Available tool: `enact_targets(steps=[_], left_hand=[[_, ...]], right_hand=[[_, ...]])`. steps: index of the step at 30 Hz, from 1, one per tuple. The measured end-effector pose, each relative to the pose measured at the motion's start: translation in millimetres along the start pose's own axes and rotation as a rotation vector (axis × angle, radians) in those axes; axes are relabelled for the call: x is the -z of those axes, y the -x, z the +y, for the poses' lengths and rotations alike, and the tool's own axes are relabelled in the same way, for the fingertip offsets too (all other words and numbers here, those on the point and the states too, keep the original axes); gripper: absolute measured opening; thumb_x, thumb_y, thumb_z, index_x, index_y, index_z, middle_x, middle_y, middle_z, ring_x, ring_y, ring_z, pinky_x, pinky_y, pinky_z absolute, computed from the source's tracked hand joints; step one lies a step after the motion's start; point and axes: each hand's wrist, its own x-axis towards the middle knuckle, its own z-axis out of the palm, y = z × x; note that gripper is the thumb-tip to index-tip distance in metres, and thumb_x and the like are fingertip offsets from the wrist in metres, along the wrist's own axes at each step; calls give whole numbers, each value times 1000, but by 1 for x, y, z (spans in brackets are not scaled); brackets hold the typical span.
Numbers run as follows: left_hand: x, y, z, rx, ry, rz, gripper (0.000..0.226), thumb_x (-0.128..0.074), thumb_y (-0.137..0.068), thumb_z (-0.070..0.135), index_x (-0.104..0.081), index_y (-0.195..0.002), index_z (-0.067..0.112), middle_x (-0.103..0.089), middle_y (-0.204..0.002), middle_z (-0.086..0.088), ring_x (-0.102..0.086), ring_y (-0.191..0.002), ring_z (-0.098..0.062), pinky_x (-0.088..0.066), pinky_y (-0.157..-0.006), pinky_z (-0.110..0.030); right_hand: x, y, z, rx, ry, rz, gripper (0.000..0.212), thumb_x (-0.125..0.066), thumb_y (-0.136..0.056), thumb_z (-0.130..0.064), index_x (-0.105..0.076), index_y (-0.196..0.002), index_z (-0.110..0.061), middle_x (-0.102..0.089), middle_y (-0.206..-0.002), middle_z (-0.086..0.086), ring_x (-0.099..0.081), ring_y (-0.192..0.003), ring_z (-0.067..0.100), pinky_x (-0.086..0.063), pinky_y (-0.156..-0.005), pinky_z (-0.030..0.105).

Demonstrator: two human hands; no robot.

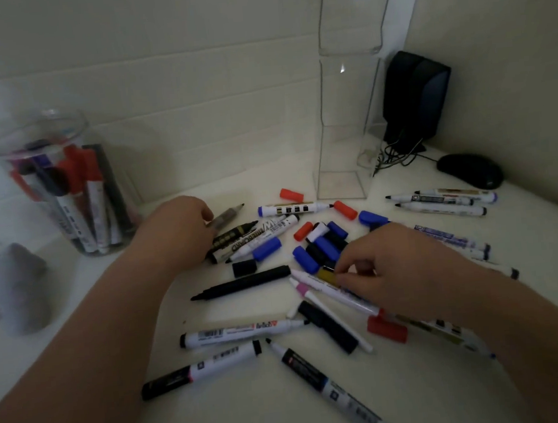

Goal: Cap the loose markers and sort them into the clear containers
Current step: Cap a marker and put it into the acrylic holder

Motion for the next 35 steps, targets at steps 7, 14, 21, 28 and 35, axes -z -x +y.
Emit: enact_targets(steps=[7, 14, 21, 28, 35], left_hand=[[8, 3, -1, -47, 168, 116, 33, -55, -100, 20, -58, -132, 18, -54, -122, -8, -57, -94, -23, -47, -85, -35], [31, 64, 21, -358, 355, 78, 11, -53, -98, 38, -47, -107, 41, -52, -92, 15, -55, -73, -6, -39, -60, -20], [18, 71, 35, -543, 312, 70, 54, -36, -84, 74, -62, -122, 45, -60, -103, 30, -50, -87, 8, -36, -77, -8], [11, 75, 39, -656, 294, 154, 45, -43, -90, 65, -67, -118, 40, -70, -104, 22, -49, -88, 8, -37, -76, -7], [5, 74, 39, -709, 314, 182, 45, -45, -92, 62, -67, -122, 38, -70, -110, 21, -54, -94, 7, -41, -78, -10]], right_hand=[[-5, -10, -13, -83, 70, -25, 23, -54, -95, -53, -67, -105, -38, -64, -85, -16, -60, -75, 1, -52, -74, 22], [1, -8, -11, -138, -135, 101, 7, -70, -87, -31, -64, -86, -29, -60, -67, -7, -55, -59, 2, -47, -57, 16], [21, 9, 16, -151, -1092, 395, 17, -75, -71, -14, -66, -83, -6, -68, -66, 14, -54, -45, 16, -42, -37, 22], [7, 7, 18, 142, -1280, 280, 7, -72, -82, -7, -68, -87, -6, -57, -59, 11, -44, -40, 19, -39, -38, 21], [6, 11, 11, 190, -1218, 177, 17, -76, -79, -3, -68, -94, -3, -69, -81, 23, -65, -56, 27, -53, -45, 30]])
